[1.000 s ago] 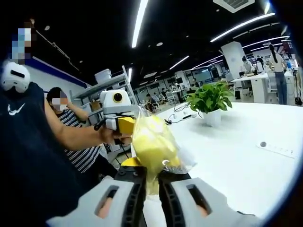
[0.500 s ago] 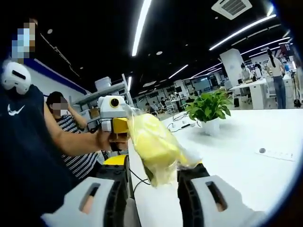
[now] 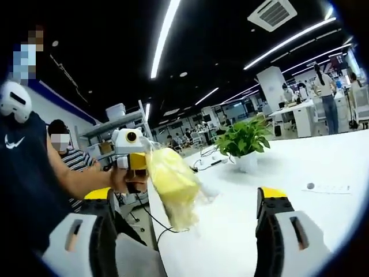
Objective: Compare the silicone blocks by pressing each to a similar depth, holding the contact briefly, and releasing to observe deformation and rebound differences across the visible hardness samples.
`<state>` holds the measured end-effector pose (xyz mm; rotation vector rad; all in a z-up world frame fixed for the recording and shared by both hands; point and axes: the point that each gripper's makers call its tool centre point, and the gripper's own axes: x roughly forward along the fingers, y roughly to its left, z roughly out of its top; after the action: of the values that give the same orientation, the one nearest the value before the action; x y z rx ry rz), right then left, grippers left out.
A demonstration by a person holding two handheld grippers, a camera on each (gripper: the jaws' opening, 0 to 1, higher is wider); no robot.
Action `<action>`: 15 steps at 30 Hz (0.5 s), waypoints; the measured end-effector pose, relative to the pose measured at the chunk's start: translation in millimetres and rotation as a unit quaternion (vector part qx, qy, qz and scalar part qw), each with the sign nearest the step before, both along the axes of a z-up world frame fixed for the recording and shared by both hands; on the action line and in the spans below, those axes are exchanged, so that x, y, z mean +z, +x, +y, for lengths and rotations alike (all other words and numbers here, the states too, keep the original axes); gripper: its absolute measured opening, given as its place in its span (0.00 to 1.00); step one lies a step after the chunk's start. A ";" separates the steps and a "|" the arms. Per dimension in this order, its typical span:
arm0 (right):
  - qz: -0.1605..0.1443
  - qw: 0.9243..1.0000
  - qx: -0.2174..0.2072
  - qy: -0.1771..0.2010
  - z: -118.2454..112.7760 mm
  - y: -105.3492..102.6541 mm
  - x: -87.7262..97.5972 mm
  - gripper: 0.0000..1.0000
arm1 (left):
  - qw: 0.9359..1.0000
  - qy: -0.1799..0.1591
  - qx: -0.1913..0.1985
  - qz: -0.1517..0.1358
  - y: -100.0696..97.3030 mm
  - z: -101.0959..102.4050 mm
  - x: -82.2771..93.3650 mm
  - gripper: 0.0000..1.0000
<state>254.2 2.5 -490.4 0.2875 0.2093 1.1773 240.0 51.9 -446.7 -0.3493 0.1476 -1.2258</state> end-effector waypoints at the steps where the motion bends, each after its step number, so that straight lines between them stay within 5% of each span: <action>1: -0.002 1.000 -0.001 0.000 -0.7 0.6 0.2 0.96 | 1.000 0.000 0.000 0.000 0.2 0.4 0.6 0.00; 10: -0.018 1.000 -0.015 -0.015 -4.2 4.8 0.9 0.96 | 1.000 -0.013 0.005 0.002 3.8 5.1 8.2 0.00; 15: -0.027 0.998 -0.037 -0.036 -16.4 8.1 -4.2 0.96 | 0.999 -0.037 0.017 0.031 12.0 17.7 5.8 0.00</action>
<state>262.3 -13.9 -494.6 0.1983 0.1907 1.1007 252.0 69.6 -440.9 -0.4539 0.1496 -1.1891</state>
